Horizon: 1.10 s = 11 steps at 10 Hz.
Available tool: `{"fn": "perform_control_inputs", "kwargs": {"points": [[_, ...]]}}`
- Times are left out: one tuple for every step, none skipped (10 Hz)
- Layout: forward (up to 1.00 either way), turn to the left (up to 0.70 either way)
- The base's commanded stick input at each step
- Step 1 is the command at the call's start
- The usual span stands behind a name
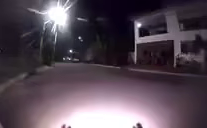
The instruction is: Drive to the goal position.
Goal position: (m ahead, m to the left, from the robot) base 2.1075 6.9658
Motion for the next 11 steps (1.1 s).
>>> {"fn": "perform_control_inputs", "kwargs": {"points": [[0.6, 0.0], [0.6, 0.0], [0.6, 0.0], [0.6, 0.0], [0.6, 0.0], [0.6, 0.0], [0.6, 0.0], [0.6, 0.0], [0.6, 0.0], [0.6, 0.0], [0.6, 0.0]]}}
